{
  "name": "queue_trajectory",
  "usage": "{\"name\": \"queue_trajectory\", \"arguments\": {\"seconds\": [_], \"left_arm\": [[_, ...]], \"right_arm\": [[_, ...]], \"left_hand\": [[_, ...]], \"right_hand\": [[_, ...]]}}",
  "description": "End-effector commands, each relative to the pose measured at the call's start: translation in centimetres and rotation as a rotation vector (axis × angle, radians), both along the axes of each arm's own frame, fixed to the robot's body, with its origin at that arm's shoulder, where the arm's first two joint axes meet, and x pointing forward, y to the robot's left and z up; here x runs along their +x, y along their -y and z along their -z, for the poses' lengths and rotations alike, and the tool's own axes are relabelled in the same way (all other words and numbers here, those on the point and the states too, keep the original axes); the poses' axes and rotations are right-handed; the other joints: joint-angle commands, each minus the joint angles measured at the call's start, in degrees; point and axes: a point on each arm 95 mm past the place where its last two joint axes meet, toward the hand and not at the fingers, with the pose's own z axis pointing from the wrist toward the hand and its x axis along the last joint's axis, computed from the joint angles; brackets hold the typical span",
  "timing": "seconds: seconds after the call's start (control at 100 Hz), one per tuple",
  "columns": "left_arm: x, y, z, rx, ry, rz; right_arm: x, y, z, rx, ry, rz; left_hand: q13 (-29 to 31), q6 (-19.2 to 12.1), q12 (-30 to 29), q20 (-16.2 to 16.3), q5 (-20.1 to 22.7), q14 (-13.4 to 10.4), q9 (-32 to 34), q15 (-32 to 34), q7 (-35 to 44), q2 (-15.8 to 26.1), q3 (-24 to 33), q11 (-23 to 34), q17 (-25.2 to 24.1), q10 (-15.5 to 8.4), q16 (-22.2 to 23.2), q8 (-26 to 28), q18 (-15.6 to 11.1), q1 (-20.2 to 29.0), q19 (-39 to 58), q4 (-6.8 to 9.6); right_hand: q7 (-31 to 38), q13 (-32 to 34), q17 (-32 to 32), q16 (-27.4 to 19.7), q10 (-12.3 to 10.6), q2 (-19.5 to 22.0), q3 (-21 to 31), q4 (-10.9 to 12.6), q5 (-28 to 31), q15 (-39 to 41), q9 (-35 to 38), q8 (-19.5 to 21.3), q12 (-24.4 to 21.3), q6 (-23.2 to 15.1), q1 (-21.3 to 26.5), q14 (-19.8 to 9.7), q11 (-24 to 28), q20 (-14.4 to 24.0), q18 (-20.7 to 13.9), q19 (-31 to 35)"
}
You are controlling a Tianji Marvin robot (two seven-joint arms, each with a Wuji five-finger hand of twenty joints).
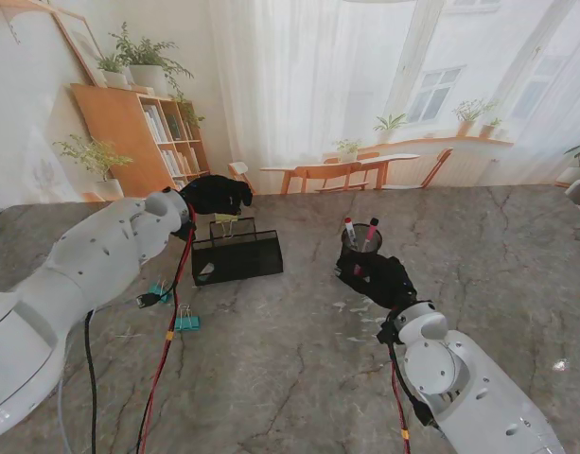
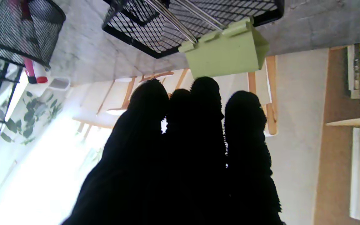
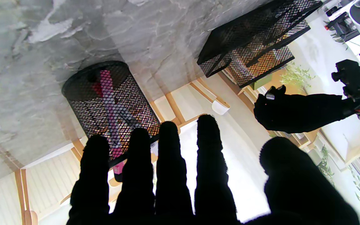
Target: Organize desk stationery
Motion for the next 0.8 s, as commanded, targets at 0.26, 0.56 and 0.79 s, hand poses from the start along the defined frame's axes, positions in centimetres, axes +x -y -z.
{"name": "queue_trajectory", "arguments": {"seconds": [0.26,0.56,0.79], "left_arm": [[-1.1,-1.6,0.1,0.093,0.014,0.005],[-1.5,-2.1,1.2,0.149,-0.053,-0.033],[-1.8,-2.3,2.0,0.144,-0.076,-0.052]], "right_arm": [[-0.1,-0.2,0.3,0.004,-0.015,-0.012],[0.0,-0.2,0.3,0.005,-0.017,-0.012],[0.0,-0.3,0.3,0.005,-0.018,-0.012]], "left_hand": [[-30.0,-2.3,-27.6,-4.1,-9.5,3.6,-28.0,-24.4,-28.1,13.7,-4.0,-10.6,-35.2,-1.3,-14.0,-5.5,10.6,-9.5,-19.1,-3.37],[-33.6,-4.6,-34.5,-10.2,-13.7,10.5,-31.9,-32.2,-38.4,14.2,-4.3,-16.4,-37.2,-1.4,-26.1,-11.0,20.2,-13.4,-30.0,-3.46],[-20.8,-5.2,-33.5,-7.3,-11.6,8.8,-25.2,-24.9,-37.7,12.4,-4.0,-14.4,-24.0,-0.4,-22.6,-12.0,15.1,-11.6,-18.2,-3.19]], "right_hand": [[0.3,0.1,-0.9,0.0,0.2,1.6,-1.7,-1.0,0.9,0.0,0.1,1.2,0.6,-0.1,0.0,0.1,1.0,-0.8,0.1,0.6],[0.4,0.1,-0.9,0.0,0.2,1.6,-1.7,-1.0,1.0,0.0,0.2,1.2,0.6,-0.1,0.0,0.0,1.0,-0.8,0.1,0.6],[0.4,0.1,-0.9,0.0,0.2,1.6,-1.7,-1.0,1.0,-0.1,0.2,1.2,0.6,-0.2,0.0,0.1,1.0,-0.7,0.1,0.6]]}}
